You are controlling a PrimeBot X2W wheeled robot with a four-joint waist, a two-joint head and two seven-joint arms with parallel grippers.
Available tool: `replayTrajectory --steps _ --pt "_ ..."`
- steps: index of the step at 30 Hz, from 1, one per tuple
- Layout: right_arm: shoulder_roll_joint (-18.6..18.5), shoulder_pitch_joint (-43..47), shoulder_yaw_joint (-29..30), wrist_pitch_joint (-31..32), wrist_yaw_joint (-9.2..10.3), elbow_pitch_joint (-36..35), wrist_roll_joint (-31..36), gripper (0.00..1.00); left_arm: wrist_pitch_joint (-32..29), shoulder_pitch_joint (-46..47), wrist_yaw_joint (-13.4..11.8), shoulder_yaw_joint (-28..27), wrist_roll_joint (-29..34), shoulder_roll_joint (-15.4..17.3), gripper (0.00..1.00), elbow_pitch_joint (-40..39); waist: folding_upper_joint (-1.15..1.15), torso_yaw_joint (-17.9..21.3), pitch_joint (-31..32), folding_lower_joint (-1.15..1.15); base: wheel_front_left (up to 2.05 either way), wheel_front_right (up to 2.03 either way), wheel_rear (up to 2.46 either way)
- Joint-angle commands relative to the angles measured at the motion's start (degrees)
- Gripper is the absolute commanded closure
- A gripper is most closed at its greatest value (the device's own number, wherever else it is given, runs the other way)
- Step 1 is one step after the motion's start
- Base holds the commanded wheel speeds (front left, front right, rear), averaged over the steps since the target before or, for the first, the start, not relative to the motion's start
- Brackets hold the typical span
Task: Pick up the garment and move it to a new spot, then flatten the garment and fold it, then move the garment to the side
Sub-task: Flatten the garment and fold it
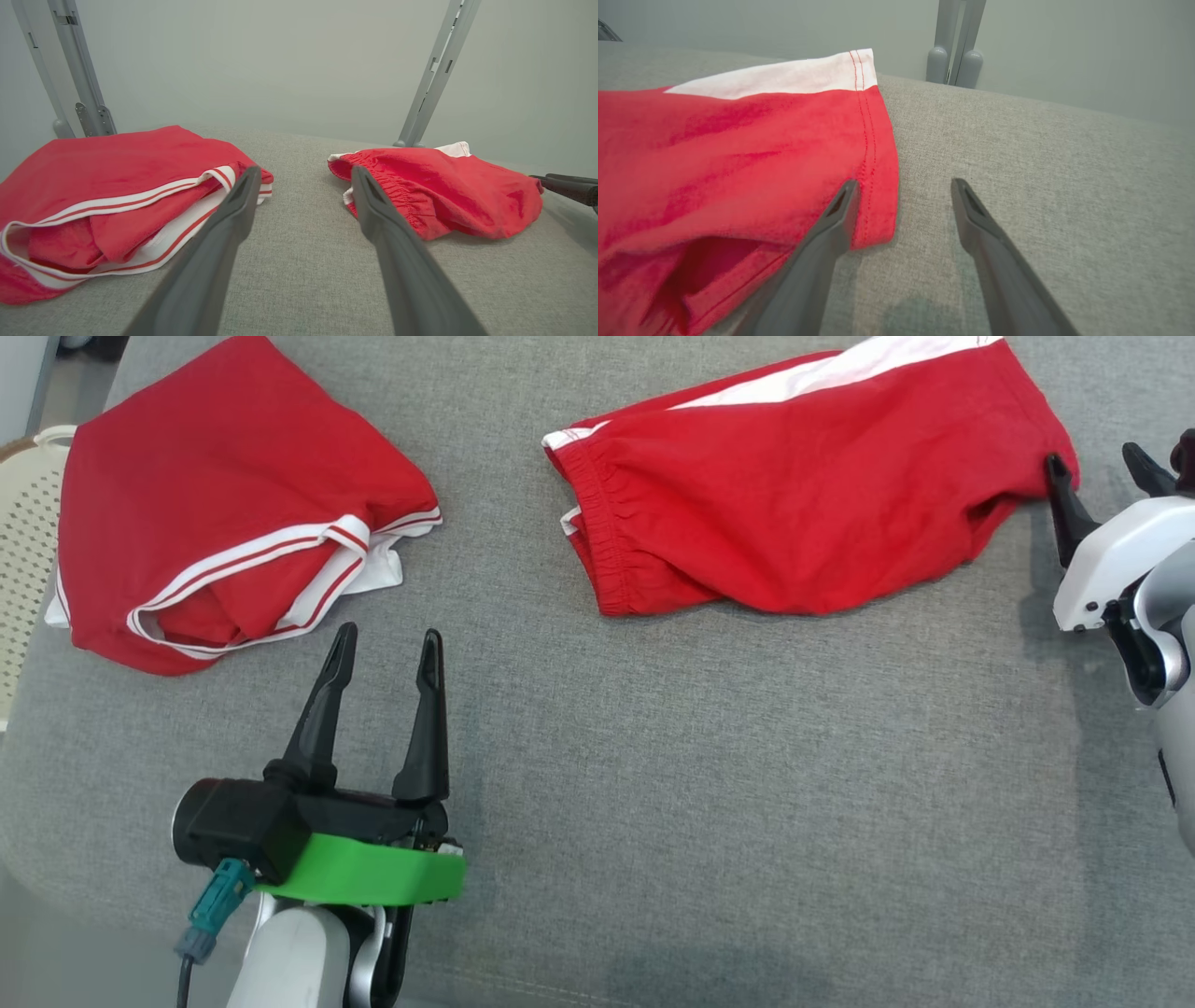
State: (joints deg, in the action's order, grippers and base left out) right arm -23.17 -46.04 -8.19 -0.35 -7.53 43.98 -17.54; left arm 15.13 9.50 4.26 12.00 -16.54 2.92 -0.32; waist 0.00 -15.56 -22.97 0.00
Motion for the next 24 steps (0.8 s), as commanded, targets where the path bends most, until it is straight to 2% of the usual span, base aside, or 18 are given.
replayTrajectory --steps 1,9,10,11,13,24 --pt "0.65 0.71 0.93 0.4 0.08 -0.04 0.34 0.0 0.02 1.17 -0.46 0.25 -0.08 -0.01 0.0 -0.34 0.0 -0.93 -1.16 0.0 0.0 0.0 0.0" --pt "3.12 1.51 2.97 4.61 0.06 1.11 2.05 0.0 0.03 1.88 -1.16 1.46 -1.28 0.0 0.0 -0.25 0.0 -2.0 -2.63 0.0 0.0 0.0 0.0" --pt "3.43 1.63 3.19 4.9 0.03 1.1 2.19 0.04 0.02 1.91 -1.24 1.55 -1.58 0.0 0.0 -0.26 0.0 -2.09 -2.67 0.0 0.0 0.0 0.0" --pt "3.71 1.82 3.28 5.5 0.03 1.19 2.25 0.43 0.03 1.9 -1.28 1.63 -1.59 0.0 0.0 -0.19 0.0 -2.17 -2.73 0.0 0.0 0.0 0.0" --pt "4.07 2.2 3.45 6.12 0.03 1.0 2.51 1.0 0.03 1.96 -1.39 1.69 -1.8 0.0 0.0 -0.18 0.0 -2.28 -2.78 0.0 0.0 0.0 0.0" --pt "5.26 8.28 6.41 6.28 0.08 -4.76 3.72 1.0 0.03 0.55 -1.11 1.36 -1.25 0.0 0.0 1.3 0.0 -0.94 0.77 0.0 0.0 0.0 0.0"
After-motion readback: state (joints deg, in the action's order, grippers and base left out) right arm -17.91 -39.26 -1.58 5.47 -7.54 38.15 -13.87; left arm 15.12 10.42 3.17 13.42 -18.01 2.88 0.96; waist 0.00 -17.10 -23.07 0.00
